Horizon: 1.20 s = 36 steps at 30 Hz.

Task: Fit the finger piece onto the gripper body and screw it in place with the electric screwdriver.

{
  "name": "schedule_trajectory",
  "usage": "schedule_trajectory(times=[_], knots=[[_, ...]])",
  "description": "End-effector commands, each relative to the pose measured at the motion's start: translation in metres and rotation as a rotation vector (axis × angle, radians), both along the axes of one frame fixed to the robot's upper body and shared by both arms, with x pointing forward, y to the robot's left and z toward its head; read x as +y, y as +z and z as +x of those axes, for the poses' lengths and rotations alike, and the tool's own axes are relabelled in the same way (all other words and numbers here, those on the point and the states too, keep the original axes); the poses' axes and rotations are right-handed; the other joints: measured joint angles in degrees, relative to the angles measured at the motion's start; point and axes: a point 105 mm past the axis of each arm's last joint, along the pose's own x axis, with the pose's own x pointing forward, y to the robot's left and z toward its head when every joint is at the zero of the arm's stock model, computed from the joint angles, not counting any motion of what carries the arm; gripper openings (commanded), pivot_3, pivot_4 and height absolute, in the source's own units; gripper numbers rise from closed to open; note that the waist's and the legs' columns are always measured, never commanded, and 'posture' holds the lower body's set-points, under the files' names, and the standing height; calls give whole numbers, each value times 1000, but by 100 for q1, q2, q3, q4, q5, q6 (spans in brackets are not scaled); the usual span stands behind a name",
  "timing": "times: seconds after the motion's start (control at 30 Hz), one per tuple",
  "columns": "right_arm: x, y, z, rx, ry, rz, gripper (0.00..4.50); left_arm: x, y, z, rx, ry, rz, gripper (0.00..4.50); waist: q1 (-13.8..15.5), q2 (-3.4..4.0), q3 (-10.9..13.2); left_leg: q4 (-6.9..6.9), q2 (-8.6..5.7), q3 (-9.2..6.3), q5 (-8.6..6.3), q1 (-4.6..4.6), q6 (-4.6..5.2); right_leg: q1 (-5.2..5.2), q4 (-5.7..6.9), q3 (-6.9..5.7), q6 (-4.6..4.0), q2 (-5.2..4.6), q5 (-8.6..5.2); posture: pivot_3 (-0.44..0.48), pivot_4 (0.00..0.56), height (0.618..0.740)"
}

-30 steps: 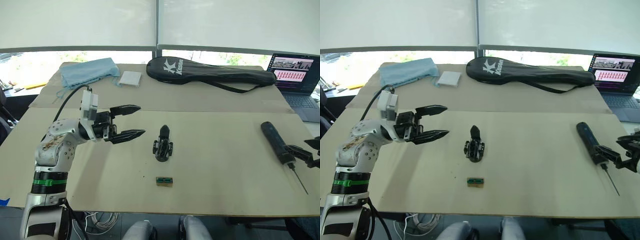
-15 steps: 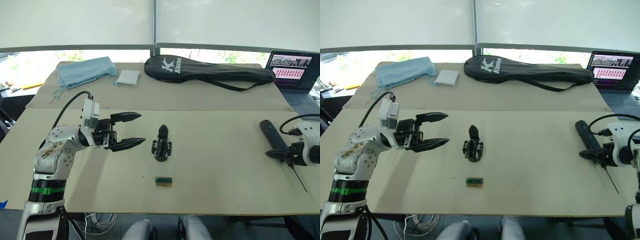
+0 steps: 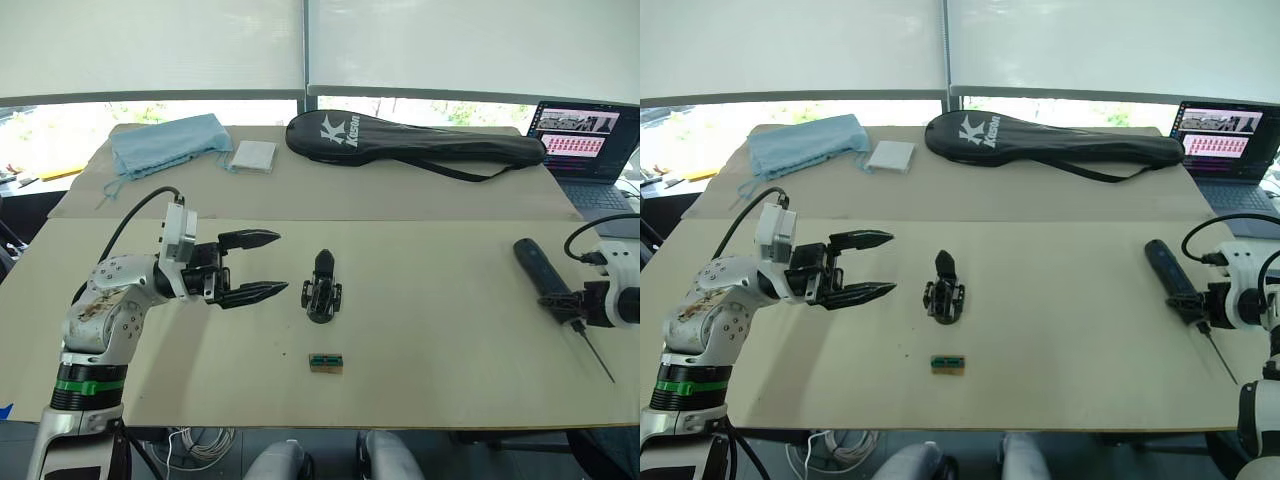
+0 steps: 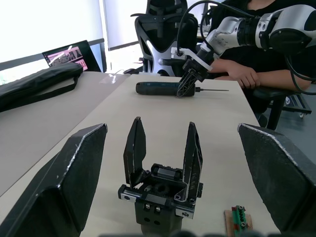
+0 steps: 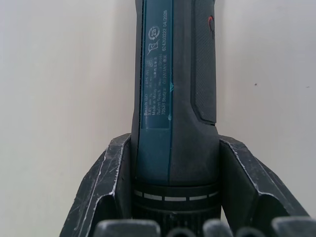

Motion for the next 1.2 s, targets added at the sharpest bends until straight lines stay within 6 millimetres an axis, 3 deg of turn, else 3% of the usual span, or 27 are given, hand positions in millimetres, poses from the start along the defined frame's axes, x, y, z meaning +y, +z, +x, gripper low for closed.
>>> schedule_trajectory(times=[0.03, 0.17, 0.27, 0.43, 0.53, 0.67, 0.77, 0.97, 1.2], knots=[[10, 35, 8, -127, 20, 134, 1944, 3, 5, -4, -45, 2, 12, 4500, -10, 8, 0, -1, 0, 3, 0, -1, 0, -3, 0, 4, 0, 0, 0, 0, 150, 740], [16, 51, 8, -160, 74, 92, 1944, 3, 3, -3, -42, 4, 14, 4500, -19, 26, 1, -1, 0, 5, 1, -12, -1, -18, 6, 5, -1, 1, 1, 0, 150, 740], [69, 89, -4, -211, 332, 88, 1944, 7, -1, -4, -31, 6, 26, 4500, -5, 58, 1, 1, 0, 5, 1, -25, -1, -29, 8, 5, -1, 1, 1, 0, 150, 740], [128, 99, -28, -189, 507, 89, 1944, 13, -5, -3, -63, 17, 54, 4500, 8, 70, 2, 8, 7, 3, 2, -40, -2, -43, 15, 3, -4, 8, 3, 0, 150, 740], [155, 90, -40, -157, 578, 31, 1944, 16, -12, -7, -41, -8, 79, 4500, 62, 66, 3, 8, 7, -2, 2, -39, -1, -37, 10, 0, -4, 7, 4, 0, 150, 740], [171, 64, -46, -164, 601, -73, 1944, 18, -19, -12, -26, -19, 108, 4500, 125, 56, 3, 9, 3, -3, -1, -42, 3, -36, 2, -5, 1, 3, 7, 0, 150, 740], [178, 42, -56, -153, 649, -173, 1944, 18, -21, -13, -19, -12, 107, 4500, 177, 53, 5, 13, -2, -8, -1, -47, 4, -36, -1, -15, 4, -1, 8, 0, 150, 740], [191, 15, -59, -154, 639, -168, 1944, 15, -26, -18, 4, -26, 112, 4500, 81, 48, 7, 20, -6, -6, 1, -41, -1, -31, 0, -16, 7, 0, 10, 0, 150, 740], [196, 0, -54, -131, 688, -172, 1944, 10, -28, -24, 4, -69, 119, 4500, 48, 44, 7, 14, -6, -5, 4, -20, -4, -19, 2, -14, 6, 5, 9, 0, 150, 740]])
